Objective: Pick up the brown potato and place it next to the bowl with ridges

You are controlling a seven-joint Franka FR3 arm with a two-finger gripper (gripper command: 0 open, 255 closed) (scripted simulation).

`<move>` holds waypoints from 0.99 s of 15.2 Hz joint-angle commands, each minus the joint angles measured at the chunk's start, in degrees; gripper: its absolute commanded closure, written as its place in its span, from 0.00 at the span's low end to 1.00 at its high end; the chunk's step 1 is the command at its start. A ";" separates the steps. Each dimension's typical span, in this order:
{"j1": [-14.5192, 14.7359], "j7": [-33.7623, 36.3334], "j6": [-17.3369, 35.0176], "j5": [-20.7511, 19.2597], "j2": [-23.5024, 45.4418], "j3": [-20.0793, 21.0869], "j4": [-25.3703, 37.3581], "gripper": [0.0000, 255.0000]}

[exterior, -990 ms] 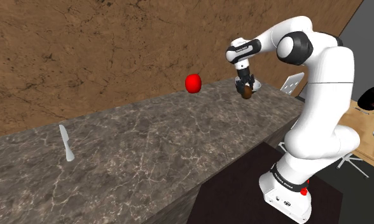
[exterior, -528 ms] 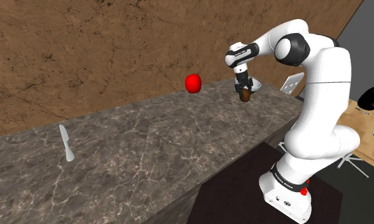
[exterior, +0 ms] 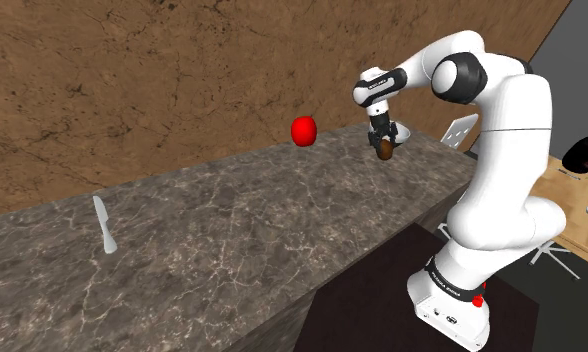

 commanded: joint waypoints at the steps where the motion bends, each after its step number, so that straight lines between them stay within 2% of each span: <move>1: -0.12 -0.05 0.44 -0.02 0.37 -0.07 -0.15 0.00; 4: -0.19 -0.15 0.40 -0.05 0.42 -0.09 -0.04 0.00; 8: 1.11 -1.12 -7.04 0.70 1.91 0.37 8.75 0.00; 15: 1.11 -1.13 -7.04 0.70 1.91 0.37 8.75 0.00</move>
